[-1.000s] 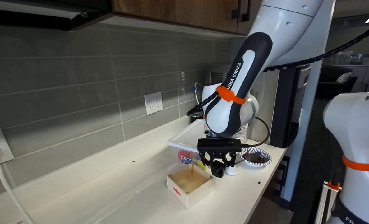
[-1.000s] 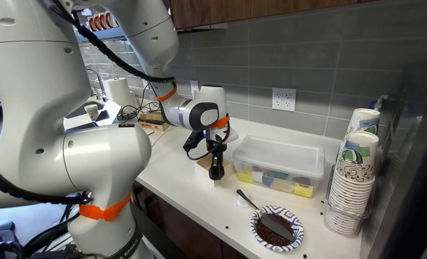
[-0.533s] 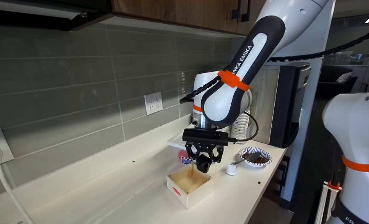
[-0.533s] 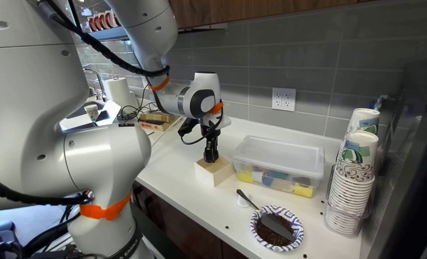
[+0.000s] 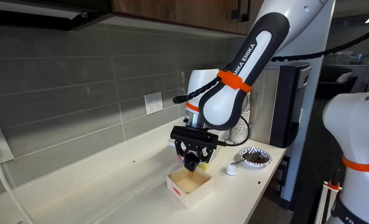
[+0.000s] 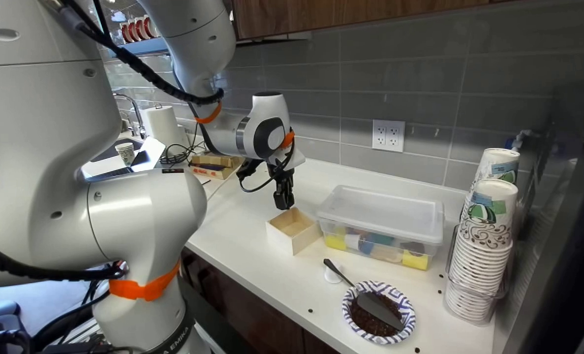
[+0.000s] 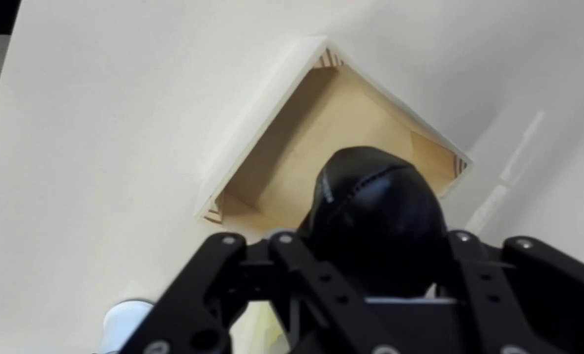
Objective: Remove the coffee pod from the brown box, then put the black object in the brown box
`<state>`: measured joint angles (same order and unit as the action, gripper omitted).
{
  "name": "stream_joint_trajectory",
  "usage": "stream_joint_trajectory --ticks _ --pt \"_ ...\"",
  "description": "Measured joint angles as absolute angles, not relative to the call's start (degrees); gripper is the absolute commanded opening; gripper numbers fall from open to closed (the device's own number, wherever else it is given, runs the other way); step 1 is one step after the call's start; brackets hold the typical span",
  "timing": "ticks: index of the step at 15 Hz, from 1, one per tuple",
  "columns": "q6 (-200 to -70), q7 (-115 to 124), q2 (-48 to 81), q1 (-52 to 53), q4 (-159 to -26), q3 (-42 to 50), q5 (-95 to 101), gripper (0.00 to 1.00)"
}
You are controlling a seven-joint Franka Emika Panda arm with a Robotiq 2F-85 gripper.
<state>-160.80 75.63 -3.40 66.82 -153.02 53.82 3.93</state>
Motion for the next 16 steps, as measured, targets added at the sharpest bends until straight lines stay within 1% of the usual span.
stream_joint_trajectory --ticks 2,3,5,8,9,10,16 --pt "-162.4 76.7 -2.9 66.8 -153.0 53.8 4.2 0.14" --pt "-162.9 77.1 -2.7 66.8 -153.0 53.8 4.3 0.58" --pt "-163.5 77.9 -2.1 66.8 -153.0 53.6 4.8 0.70" --pt "-164.7 79.4 -1.0 66.8 -153.1 53.5 6.0 0.95" --pt "-165.2 79.9 -0.7 66.8 -153.0 53.5 6.6 0.99" --pt "-165.5 80.5 -0.4 66.8 -153.0 53.5 7.3 1.00" --pt "-166.9 84.5 0.3 66.7 -153.0 53.7 12.6 1.00"
